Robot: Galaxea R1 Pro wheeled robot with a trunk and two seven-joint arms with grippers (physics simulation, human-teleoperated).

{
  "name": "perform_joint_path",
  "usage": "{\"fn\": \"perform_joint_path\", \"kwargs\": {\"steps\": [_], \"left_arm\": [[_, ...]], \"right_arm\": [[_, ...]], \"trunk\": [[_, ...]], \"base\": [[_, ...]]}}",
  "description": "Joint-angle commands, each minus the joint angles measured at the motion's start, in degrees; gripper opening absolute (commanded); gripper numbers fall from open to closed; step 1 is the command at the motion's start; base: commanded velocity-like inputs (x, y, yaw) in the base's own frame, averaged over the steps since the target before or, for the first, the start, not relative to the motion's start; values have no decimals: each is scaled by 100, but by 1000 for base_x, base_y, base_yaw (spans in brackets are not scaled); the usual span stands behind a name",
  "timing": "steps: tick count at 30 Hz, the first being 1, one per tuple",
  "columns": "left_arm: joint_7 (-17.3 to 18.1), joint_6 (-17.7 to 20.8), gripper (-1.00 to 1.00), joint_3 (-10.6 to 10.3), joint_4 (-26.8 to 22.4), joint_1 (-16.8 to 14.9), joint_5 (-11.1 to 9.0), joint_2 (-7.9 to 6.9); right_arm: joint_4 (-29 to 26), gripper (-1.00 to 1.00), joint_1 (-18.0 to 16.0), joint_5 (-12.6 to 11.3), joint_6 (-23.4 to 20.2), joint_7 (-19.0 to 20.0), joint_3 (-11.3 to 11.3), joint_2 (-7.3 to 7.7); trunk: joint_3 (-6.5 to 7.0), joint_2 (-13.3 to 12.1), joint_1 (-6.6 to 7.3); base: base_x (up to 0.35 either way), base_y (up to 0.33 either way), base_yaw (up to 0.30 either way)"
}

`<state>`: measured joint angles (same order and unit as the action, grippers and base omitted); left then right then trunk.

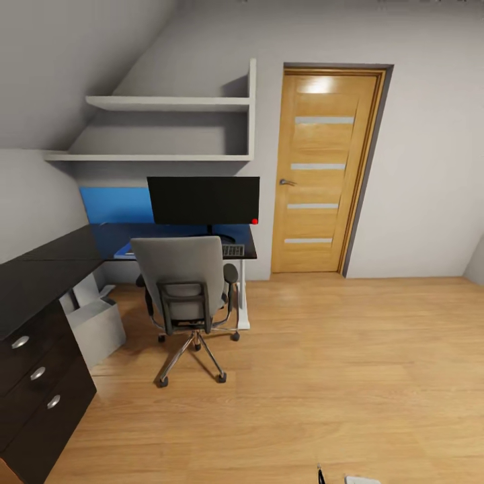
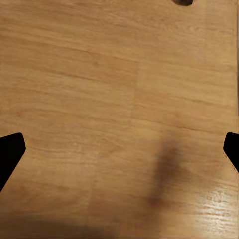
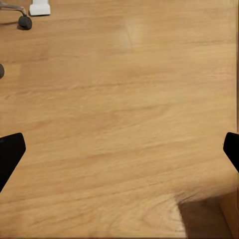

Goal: In the bedroom, organize the workspace by keeping the computer under the desk, ensuring the monitor is on the desk, placing the keyboard on the desk next to the monitor, placing the mouse on the desk next to the keyboard, moving the folder from the swivel chair onto the desk next to the mouse, stacking the notebook on top of the folder with the pen on top of the notebook, and positioning the swivel chair next to the desk.

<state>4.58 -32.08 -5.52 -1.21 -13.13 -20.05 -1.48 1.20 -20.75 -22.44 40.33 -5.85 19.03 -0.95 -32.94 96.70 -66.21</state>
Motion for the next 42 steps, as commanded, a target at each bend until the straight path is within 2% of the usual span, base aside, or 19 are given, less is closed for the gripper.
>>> {"fn": "perform_joint_path", "kwargs": {"steps": [1, 4, 9, 15, 19, 21, 22, 25, 29, 33, 37, 38, 40, 42], "left_arm": [[28, -63, 100, -46, 7, 2, -61, -1], [11, -118, 100, -46, 7, 9, -61, -6], [-14, -139, 100, -44, 7, 12, -70, -14], [-27, -142, 100, -37, 7, 12, -77, -160], [-27, -131, 100, -37, 7, 15, -79, -185], [-20, -157, 100, -37, 7, 79, -83, -189], [-20, -157, 100, -37, 7, 79, -83, -189], [9, -548, 100, -37, 7, 204, -79, -193], [29, -1091, 100, -37, 7, 424, -73, -185], [58, -1176, 100, -37, 7, 568, -70, -177], [61, -558, 100, -37, 5, 612, -71, -174], [51, -234, 100, -39, 3, 617, -70, -175], [41, 151, 100, -45, 0, 622, -70, -180], [36, 306, 100, -48, 0, 624, -67, -184]], "right_arm": [[12, 100, 116, -3, 175, -54, 52, -5], [12, 100, 458, 2, 412, -76, 51, 4], [12, 100, 763, 3, 510, -82, 47, 18], [17, 100, 839, 3, 603, -83, 45, 194], [15, 100, 940, 3, 654, -83, 41, 259], [18, 100, 1009, 3, 884, -83, 46, 362], [18, 100, 1009, 3, 884, -83, 46, 362], [20, 100, 1069, 3, 1042, -77, 48, 407], [18, 100, 1100, 3, 1029, -53, 55, 417], [5, 100, 1106, -10, 801, -43, 48, 418], [-14, 100, 1108, -21, 611, -44, 43, 405], [-17, 100, 1108, -20, 587, -45, 45, 401], [-20, 100, 1108, -6, 564, -50, 47, 398], [-21, 100, 1108, -3, 554, -52, 49, 396]], "trunk": [[23, -39, 23], [105, -159, 89], [241, -360, 199], [404, -600, 331], [513, -761, 419], [568, -841, 463], [595, -881, 484], [677, -1001, 550], [768, -1122, 616], [794, -1122, 616], [801, -1122, 616], [802, -1122, 616], [802, -1122, 616], [803, -1122, 616]], "base": [[0, 0, 0], [0, 0, 0], [0, 0, 0], [0, 0, 0], [0, 0, 0], [0, 0, 0], [0, 0, 0], [0, 0, 0], [0, 0, 0], [0, 0, 0], [0, 0, 0], [0, 0, 0], [0, 0, 0], [0, 0, 0]]}}
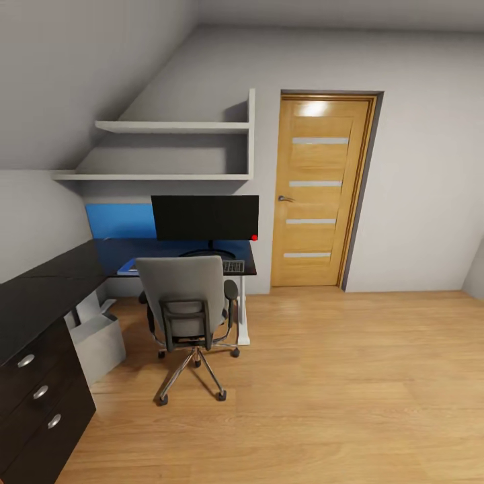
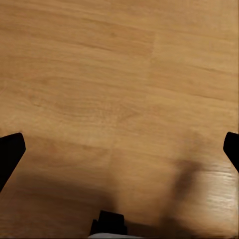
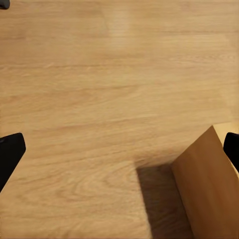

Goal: In the bedroom, organize the workspace by keeping the computer under the desk, ensuring the monitor is on the desk, placing the keyboard on the desk next to the monitor, placing the mouse on the desk next to the keyboard, moving the folder from the swivel chair onto the desk next to the mouse, stacking the notebook on top of the folder with the pen on top of the notebook, and positioning the swivel chair next to the desk.

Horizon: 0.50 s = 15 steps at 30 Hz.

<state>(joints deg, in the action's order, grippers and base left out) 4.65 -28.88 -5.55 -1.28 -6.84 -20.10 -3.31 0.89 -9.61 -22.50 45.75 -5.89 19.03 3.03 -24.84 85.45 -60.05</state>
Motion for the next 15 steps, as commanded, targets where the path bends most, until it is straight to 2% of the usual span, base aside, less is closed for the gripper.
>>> {"fn": "perform_joint_path", "kwargs": {"steps": [1, 4, 15], "left_arm": [[28, 91, 100, -48, 6, -3, -59, -9], [18, 228, 100, -50, 5, -2, -57, 4], [34, 302, 100, -48, 4, -1, -48, 98]], "right_arm": [[17, 100, -6, 5, 5, -48, 52, -6], [27, 100, -6, 8, -16, -43, 61, -29], [22, 100, -5, 9, -30, -47, 69, -64]], "trunk": [[-6, 3, 0], [-6, 3, 0], [-6, 3, 0]], "base": [[0, 0, 0], [0, 0, 0], [0, 0, 0]]}}
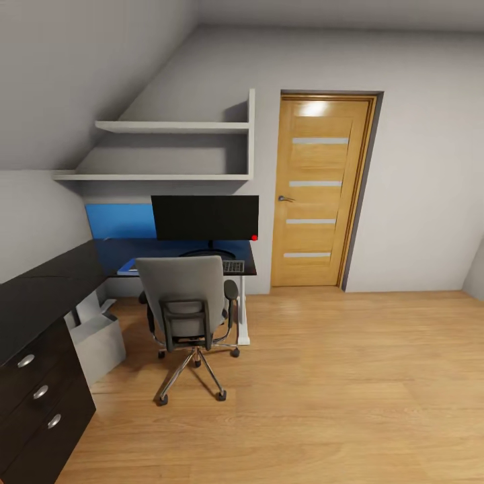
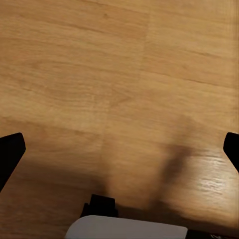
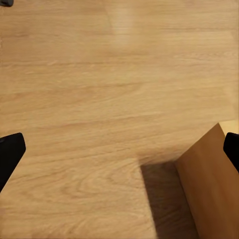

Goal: In the bedroom, organize the workspace by keeping the computer under the desk, ensuring the monitor is on the desk, placing the keyboard on the desk next to the monitor, placing the mouse on the desk next to the keyboard, moving the folder from the swivel chair onto the desk next to the mouse, stacking the notebook on top of the folder with the pen on top of the notebook, and positioning the swivel chair next to the desk.

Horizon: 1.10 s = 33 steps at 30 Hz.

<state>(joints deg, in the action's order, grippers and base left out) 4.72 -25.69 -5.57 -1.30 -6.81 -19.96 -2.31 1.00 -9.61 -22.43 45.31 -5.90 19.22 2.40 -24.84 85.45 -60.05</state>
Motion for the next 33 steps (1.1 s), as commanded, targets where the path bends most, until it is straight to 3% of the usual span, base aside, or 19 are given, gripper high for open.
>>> {"fn": "perform_joint_path", "kwargs": {"steps": [1, 33], "left_arm": [[28, -17, 100, -44, 7, -4, -61, -1], [21, -15, 100, -47, 7, -4, -60, 3]], "right_arm": [[11, 100, -6, 2, 14, -47, 47, -2], [10, 100, -6, 2, 13, -50, 47, -3]], "trunk": [[-6, 4, 0], [-6, 4, 0]], "base": [[0, 0, 0], [0, 0, 0]]}}
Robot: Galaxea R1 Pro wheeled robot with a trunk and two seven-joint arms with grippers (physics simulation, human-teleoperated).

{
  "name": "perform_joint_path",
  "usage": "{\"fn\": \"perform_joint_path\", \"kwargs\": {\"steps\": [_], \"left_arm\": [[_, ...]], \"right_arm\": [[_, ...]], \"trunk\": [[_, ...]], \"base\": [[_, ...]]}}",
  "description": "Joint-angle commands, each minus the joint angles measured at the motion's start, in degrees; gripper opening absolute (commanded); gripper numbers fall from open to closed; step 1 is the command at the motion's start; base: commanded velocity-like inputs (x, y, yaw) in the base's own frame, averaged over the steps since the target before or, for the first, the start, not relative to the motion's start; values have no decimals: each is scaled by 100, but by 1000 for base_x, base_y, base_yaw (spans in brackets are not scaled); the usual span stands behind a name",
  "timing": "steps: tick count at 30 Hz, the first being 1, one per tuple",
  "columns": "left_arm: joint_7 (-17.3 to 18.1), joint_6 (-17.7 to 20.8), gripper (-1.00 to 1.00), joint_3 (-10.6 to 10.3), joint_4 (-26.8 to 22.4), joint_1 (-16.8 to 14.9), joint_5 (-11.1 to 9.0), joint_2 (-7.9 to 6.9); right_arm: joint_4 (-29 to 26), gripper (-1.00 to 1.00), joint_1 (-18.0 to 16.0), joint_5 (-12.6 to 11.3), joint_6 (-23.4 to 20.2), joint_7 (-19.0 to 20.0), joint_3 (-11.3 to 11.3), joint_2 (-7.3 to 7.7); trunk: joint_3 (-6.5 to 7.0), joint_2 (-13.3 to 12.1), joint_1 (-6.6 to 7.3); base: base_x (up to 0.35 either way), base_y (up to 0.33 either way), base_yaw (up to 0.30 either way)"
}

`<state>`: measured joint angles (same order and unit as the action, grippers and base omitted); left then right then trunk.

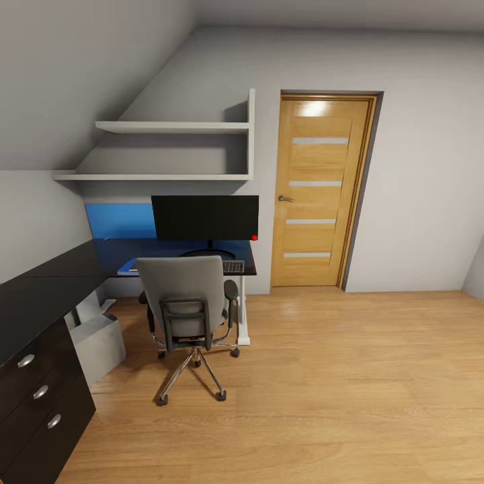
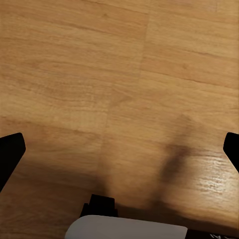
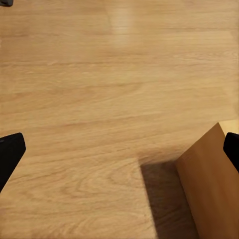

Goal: In the bedroom, organize the workspace by keeping the computer under the desk, ensuring the monitor is on the desk, placing the keyboard on the desk next to the monitor, placing the mouse on the desk next to the keyboard, moving the folder from the swivel chair onto the desk next to the mouse, stacking the notebook on top of the folder with the pen on top of the notebook, and positioning the swivel chair next to the desk.

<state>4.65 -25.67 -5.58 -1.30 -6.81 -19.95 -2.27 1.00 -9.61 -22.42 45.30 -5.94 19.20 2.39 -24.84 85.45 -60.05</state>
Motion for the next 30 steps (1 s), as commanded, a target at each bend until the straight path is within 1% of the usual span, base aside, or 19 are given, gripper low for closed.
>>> {"fn": "perform_joint_path", "kwargs": {"steps": [1, 30], "left_arm": [[28, -17, 100, -45, 7, -4, -61, -1], [28, -17, 100, -47, 5, -4, -61, -1]], "right_arm": [[12, 100, -6, 1, 14, -46, 49, -2], [14, 100, -6, 1, 14, -47, 49, -2]], "trunk": [[-6, 3, 0], [-6, 3, 0]], "base": [[0, 0, 0], [0, 0, 0]]}}
